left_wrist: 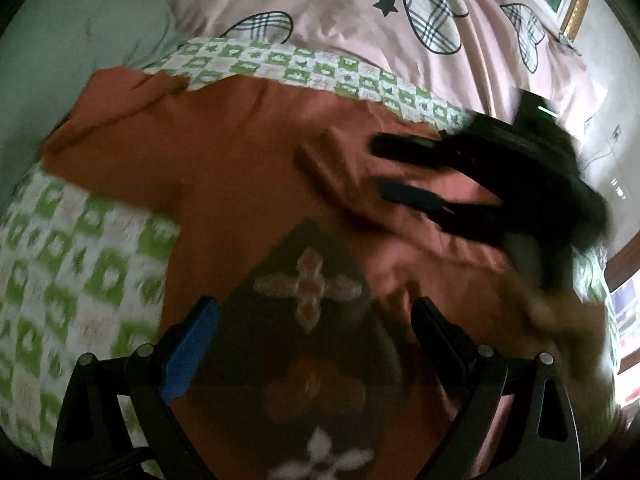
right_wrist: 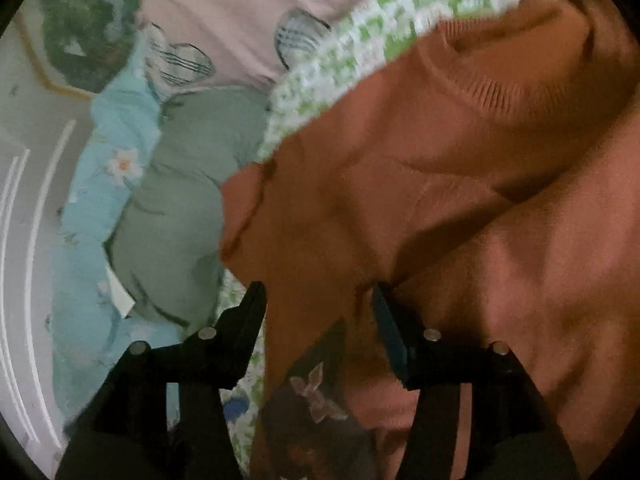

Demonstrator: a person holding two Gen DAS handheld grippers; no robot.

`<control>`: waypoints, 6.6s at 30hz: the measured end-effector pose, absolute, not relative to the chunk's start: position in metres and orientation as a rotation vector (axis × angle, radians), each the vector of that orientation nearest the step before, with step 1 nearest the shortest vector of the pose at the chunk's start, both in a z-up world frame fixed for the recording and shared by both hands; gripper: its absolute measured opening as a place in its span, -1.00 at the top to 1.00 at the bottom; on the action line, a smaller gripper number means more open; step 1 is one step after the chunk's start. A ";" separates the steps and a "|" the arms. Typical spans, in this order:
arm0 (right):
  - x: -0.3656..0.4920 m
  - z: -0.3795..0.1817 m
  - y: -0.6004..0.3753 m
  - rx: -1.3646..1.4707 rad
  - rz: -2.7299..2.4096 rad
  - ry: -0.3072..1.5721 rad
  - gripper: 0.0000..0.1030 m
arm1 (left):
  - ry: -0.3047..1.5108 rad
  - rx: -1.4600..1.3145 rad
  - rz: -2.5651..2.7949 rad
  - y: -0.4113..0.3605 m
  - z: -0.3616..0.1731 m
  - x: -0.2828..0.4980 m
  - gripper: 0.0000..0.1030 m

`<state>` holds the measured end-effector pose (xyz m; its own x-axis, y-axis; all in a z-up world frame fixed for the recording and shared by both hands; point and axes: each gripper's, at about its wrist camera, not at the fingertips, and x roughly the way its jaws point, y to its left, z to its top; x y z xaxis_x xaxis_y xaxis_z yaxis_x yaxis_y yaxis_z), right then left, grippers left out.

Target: Fold small clothes

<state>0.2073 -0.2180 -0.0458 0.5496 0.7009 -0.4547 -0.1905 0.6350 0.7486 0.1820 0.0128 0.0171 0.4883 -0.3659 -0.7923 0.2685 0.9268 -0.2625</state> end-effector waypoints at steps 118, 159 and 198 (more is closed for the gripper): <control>0.063 -0.025 -0.327 0.533 0.188 0.749 -0.08 | 0.772 -0.232 -0.367 0.015 0.060 0.318 0.89; 0.191 -0.076 -0.322 0.852 0.048 0.763 0.69 | 0.965 -0.141 -0.093 0.079 -0.027 0.259 0.06; 0.105 -0.037 -0.334 0.271 0.032 0.985 0.01 | 0.926 -0.191 -0.100 0.076 -0.030 0.266 0.09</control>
<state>0.1054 -0.3340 -0.0366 0.5553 0.1486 -0.8182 0.0959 0.9659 0.2405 0.2661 0.0760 -0.0295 0.5982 -0.1676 -0.7836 0.0034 0.9784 -0.2067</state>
